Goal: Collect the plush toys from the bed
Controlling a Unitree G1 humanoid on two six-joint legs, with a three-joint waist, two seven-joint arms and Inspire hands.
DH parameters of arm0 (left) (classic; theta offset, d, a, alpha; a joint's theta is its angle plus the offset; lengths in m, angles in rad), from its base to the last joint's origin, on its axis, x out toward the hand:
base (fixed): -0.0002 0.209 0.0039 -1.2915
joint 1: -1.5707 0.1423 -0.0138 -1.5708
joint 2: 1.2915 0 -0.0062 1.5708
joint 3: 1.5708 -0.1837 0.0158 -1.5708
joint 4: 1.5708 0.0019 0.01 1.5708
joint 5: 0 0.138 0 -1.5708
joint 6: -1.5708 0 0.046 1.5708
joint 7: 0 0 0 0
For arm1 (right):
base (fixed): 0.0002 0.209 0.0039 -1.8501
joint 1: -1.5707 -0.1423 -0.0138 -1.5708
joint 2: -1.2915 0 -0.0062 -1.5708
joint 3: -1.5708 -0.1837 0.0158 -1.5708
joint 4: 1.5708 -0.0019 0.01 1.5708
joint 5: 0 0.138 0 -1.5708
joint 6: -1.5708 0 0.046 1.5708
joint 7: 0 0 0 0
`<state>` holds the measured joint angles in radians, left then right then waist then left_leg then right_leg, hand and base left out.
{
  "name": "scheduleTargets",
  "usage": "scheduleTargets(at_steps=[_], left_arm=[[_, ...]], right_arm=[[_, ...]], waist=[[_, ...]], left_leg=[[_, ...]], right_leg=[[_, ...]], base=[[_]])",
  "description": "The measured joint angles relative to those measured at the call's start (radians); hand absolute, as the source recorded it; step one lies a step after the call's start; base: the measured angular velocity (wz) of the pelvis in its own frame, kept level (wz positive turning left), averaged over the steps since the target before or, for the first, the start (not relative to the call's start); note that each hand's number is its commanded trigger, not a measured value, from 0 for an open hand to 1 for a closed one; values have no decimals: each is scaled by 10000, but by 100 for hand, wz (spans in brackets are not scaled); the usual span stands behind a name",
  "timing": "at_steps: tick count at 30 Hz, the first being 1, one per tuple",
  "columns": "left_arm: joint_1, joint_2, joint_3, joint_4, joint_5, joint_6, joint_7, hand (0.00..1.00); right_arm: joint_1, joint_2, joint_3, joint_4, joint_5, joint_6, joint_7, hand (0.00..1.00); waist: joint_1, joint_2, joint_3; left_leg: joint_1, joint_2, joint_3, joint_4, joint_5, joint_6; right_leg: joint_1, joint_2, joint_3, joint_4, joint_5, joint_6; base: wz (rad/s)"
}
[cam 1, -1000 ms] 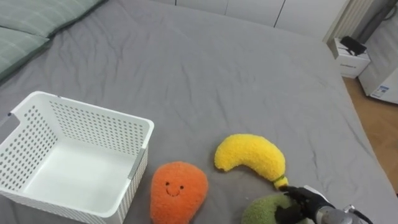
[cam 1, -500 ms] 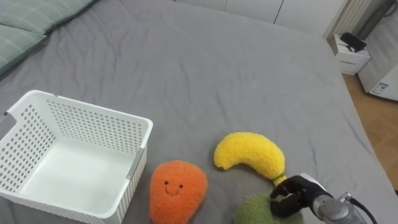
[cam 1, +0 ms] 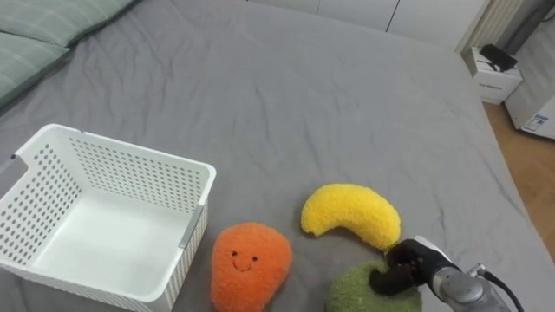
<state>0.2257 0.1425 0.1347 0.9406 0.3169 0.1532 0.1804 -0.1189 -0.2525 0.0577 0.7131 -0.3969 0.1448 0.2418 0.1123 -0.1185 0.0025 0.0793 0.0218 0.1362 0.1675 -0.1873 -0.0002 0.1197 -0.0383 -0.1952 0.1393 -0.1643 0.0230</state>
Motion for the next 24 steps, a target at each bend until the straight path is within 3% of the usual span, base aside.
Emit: scheduleTargets(at_steps=[7, 15, 20, 24], left_arm=[[62, -3, 1, -157, -84, 14, 58, 0], [68, -54, 8, -159, -92, 21, 81, 0], [91, -79, 62, -325, -87, 21, 95, 0], [78, -103, 29, -345, -90, 21, 120, 0]], right_arm=[[59, -107, -35, -2215, -225, 93, -2, 100], [51, -274, -425, -5234, -148, 252, -9, 100], [-164, -278, -423, -6404, 99, 317, 18, 100], [-1089, -275, -381, -6404, 238, 497, 172, 100]], waist=[[-324, 81, 3], [-311, 287, 39], [-266, 224, 3], [-161, 102, -7]], left_leg=[[16, -2, -21, -2, 0, 0], [21, 2, -17, -4, 2, 3], [-82, -4, 2, -2, 6, 7], [-100, -7, -11, -5, 19, 17]], right_leg=[[-5, 3, -7, 5, 6, -6], [-18, -5, 6, 109, 7, -7], [-122, -19, -6, 130, 7, -6], [-143, -22, -19, 146, 7, -6]], base=[[0], [0], [0], [0]])
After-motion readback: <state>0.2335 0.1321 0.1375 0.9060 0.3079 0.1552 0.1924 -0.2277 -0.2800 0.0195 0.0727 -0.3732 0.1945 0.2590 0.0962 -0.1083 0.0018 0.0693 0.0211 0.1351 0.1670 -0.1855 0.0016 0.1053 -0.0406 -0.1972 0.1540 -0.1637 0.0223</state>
